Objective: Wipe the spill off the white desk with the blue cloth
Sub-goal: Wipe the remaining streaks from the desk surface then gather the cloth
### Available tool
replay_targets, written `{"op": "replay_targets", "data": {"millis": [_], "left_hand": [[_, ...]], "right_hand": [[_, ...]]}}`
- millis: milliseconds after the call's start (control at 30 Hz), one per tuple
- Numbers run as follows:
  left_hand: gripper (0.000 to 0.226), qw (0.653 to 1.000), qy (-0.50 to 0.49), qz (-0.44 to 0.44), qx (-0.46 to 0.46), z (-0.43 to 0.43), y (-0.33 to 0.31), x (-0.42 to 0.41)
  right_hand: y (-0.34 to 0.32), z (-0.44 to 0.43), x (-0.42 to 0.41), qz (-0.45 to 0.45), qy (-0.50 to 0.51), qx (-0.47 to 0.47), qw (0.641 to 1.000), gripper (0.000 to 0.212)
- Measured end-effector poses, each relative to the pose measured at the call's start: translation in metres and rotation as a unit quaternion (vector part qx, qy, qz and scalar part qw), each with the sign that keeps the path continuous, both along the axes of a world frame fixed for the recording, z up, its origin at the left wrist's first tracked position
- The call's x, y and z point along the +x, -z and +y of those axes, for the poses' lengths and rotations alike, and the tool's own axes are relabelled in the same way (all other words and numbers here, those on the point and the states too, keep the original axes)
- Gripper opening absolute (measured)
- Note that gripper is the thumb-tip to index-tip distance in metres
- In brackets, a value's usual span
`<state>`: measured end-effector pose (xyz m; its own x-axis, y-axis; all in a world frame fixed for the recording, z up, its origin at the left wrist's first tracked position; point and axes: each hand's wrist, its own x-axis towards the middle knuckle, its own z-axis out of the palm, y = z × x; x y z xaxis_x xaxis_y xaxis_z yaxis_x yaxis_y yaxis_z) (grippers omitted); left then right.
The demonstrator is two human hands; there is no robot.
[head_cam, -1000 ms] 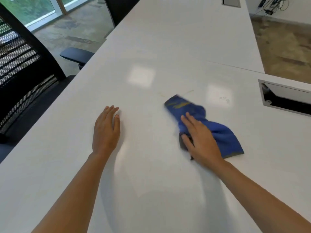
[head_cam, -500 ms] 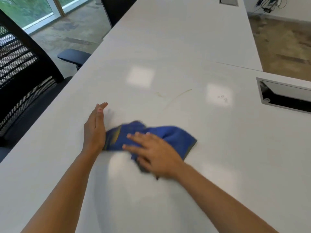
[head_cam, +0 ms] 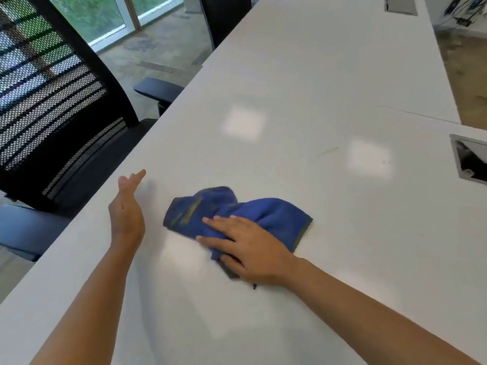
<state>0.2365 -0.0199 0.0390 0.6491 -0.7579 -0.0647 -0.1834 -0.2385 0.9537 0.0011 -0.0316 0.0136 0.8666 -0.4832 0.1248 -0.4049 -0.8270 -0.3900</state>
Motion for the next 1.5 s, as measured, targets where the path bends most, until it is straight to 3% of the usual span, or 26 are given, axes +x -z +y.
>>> {"op": "replay_targets", "data": {"millis": [100,200,400,467,667,733,867,967,1067,1167,1500], "left_hand": [[0.056,1.000,0.000,-0.003,0.009,0.005,0.005,0.006],[0.053,1.000,-0.004,0.014,0.000,0.006,0.008,0.007],[0.046,1.000,-0.002,0.009,-0.005,0.011,0.007,-0.002],[0.045,1.000,0.005,-0.009,-0.006,0.013,0.008,-0.002],[0.040,0.992,-0.072,0.090,-0.045,0.000,-0.001,0.003],[0.040,0.992,-0.081,0.081,-0.047,-0.006,-0.004,0.004],[0.034,0.997,-0.045,0.056,-0.009,-0.014,-0.004,-0.007],[0.042,0.998,0.035,-0.047,-0.015,-0.012,0.001,-0.022],[0.045,0.984,0.099,-0.145,-0.009,-0.005,0.008,-0.036],[0.045,0.977,0.131,-0.168,0.000,-0.001,0.016,-0.043],[0.043,0.956,0.166,-0.239,0.029,-0.001,0.022,-0.048]], "right_hand": [[0.005,0.024,0.028,-0.025,-0.073,0.000,0.997,0.045],[0.008,0.013,0.059,-0.030,-0.048,-0.014,0.998,0.043],[0.005,-0.065,0.102,-0.047,0.210,0.003,0.977,0.045],[0.007,-0.072,0.106,-0.046,0.250,-0.001,0.967,0.045],[0.005,0.000,0.112,-0.059,0.063,0.014,0.996,0.045],[0.007,0.024,0.112,-0.069,0.030,0.028,0.997,0.042],[0.008,0.016,0.108,-0.049,0.063,-0.001,0.997,0.040],[0.007,-0.020,0.096,-0.043,0.147,0.008,0.988,0.044],[0.006,-0.066,0.059,-0.042,0.278,0.013,0.960,0.045],[0.006,-0.100,0.006,-0.033,0.408,-0.014,0.912,0.045],[0.008,-0.104,-0.162,-0.008,0.715,-0.044,0.698,0.046]]}}
